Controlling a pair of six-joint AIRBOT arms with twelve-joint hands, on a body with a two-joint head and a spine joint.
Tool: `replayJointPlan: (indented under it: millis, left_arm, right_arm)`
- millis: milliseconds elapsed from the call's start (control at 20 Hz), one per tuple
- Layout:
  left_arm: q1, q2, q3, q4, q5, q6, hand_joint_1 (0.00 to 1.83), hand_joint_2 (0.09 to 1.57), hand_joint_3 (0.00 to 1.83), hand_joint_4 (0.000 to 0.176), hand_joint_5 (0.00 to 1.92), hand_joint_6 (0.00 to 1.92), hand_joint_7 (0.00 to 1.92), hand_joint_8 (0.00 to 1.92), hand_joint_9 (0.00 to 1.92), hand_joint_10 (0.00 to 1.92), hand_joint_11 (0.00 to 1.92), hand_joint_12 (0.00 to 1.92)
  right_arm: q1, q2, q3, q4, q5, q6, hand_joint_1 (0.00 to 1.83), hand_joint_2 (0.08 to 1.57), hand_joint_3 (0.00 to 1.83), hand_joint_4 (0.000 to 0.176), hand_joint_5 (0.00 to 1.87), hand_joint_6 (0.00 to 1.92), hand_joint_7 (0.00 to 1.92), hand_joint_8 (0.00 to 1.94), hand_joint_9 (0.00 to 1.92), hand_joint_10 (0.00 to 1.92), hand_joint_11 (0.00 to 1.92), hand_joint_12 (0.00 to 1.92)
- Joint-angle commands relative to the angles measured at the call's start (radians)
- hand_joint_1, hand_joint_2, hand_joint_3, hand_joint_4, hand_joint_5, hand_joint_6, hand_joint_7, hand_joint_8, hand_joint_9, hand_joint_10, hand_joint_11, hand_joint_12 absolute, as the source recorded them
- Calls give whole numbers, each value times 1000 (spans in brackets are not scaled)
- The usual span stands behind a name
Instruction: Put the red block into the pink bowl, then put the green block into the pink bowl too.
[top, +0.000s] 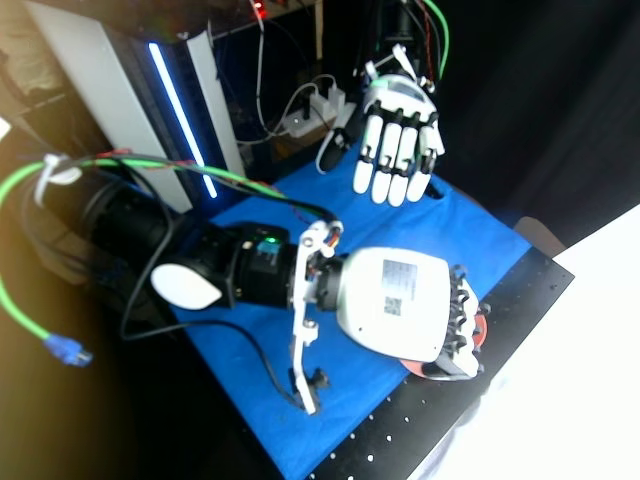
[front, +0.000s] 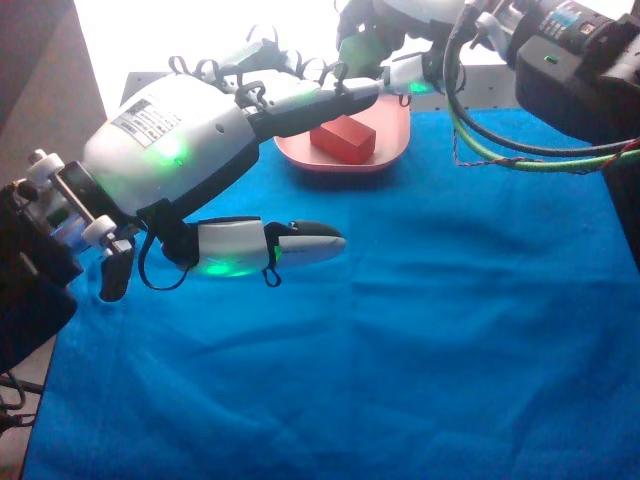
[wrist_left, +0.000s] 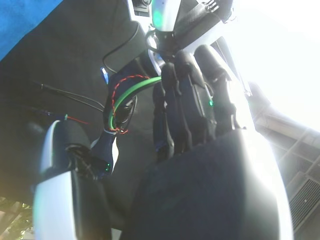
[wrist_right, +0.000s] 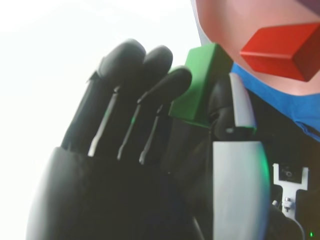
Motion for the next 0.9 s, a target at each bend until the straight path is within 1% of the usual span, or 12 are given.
replayJointPlan:
  millis: [0, 100, 150, 200, 350, 400, 450, 600, 650, 700, 800, 850]
  left_arm:
    - [-7, -4, -4, -7, -126, -7, 577, 1041, 2, 29, 367, 2, 459, 3, 427, 4, 0, 1002]
    - [-7, -4, -4, -7, -126, -7, 566, 1050, 4, 37, 370, 3, 455, 1, 415, 1, 0, 947]
    - [-7, -5, -4, -7, -126, -8, 591, 1053, 3, 13, 387, 7, 455, 1, 438, 9, 0, 1072]
    - [-6, -5, -4, -7, -126, -8, 570, 1038, 0, 35, 383, 5, 456, 1, 447, 11, 0, 1097]
    - [-6, -5, -4, -7, -126, -8, 570, 1031, 0, 28, 408, 10, 464, 4, 464, 14, 0, 1188]
    - [-6, -5, -4, -7, -126, -8, 566, 1039, 1, 10, 409, 7, 487, 9, 492, 22, 0, 1226]
    - [-6, -5, -4, -7, -126, -8, 566, 1039, 1, 10, 409, 7, 487, 9, 492, 22, 0, 1226]
    - [-6, -5, -4, -7, -126, -8, 572, 1042, 2, 16, 405, 2, 486, 5, 477, 12, 0, 1182]
    - [-6, -5, -4, -7, -126, -8, 592, 1030, 0, 10, 419, 8, 504, 11, 492, 17, 0, 1180]
    - [-6, -5, -4, -7, -126, -8, 536, 1034, 0, 31, 392, 2, 480, 5, 480, 10, 0, 1196]
    - [-6, -5, -4, -7, -126, -8, 555, 1028, 0, 33, 391, 2, 484, 4, 465, 3, 0, 1144]
    - [-5, -5, -4, -7, -126, -8, 577, 1040, 2, 13, 387, 2, 465, 1, 444, 0, 0, 1104]
  right_arm:
    - [12, -1, 9, 19, 108, 0, 1255, 1095, 0, 0, 998, 797, 1072, 1014, 1066, 797, 861, 1336]
    - [11, -3, 12, 19, 102, 0, 1254, 1094, 0, 0, 989, 820, 1083, 985, 1092, 698, 860, 1271]
    - [11, -3, 14, 19, 98, 0, 1261, 1091, 0, 0, 997, 787, 1087, 996, 1116, 698, 882, 1297]
    - [8, -3, 16, 19, 94, 0, 1274, 1082, 0, 0, 1032, 707, 1099, 1001, 1140, 746, 917, 1337]
    - [6, -5, 20, 20, 87, 0, 1268, 1089, 1, 0, 1020, 729, 1077, 1036, 1064, 908, 878, 1412]
    - [3, -6, 22, 20, 82, 0, 1256, 1085, 0, 0, 1018, 784, 1094, 958, 1086, 708, 836, 1295]
    - [2, -7, 23, 20, 81, 0, 1256, 1085, 0, 0, 1018, 784, 1094, 958, 1086, 708, 836, 1295]
    - [-4, -13, 31, 20, 71, 0, 1272, 1108, 1, 0, 1007, 666, 1030, 1164, 1063, 1064, 930, 1477]
    - [-5, -15, 34, 20, 69, 0, 1274, 1102, 0, 0, 1008, 681, 1049, 1122, 1058, 996, 917, 1421]
    - [-6, -16, 35, 20, 68, 1, 1279, 1082, 0, 0, 1019, 723, 1106, 991, 1120, 718, 904, 1301]
    - [-9, -17, 37, 20, 65, 1, 1267, 1091, 2, 0, 985, 796, 1096, 988, 1111, 675, 863, 1294]
    - [-11, -17, 38, 20, 62, 1, 1275, 1094, 0, 0, 993, 753, 1087, 1028, 1117, 690, 871, 1329]
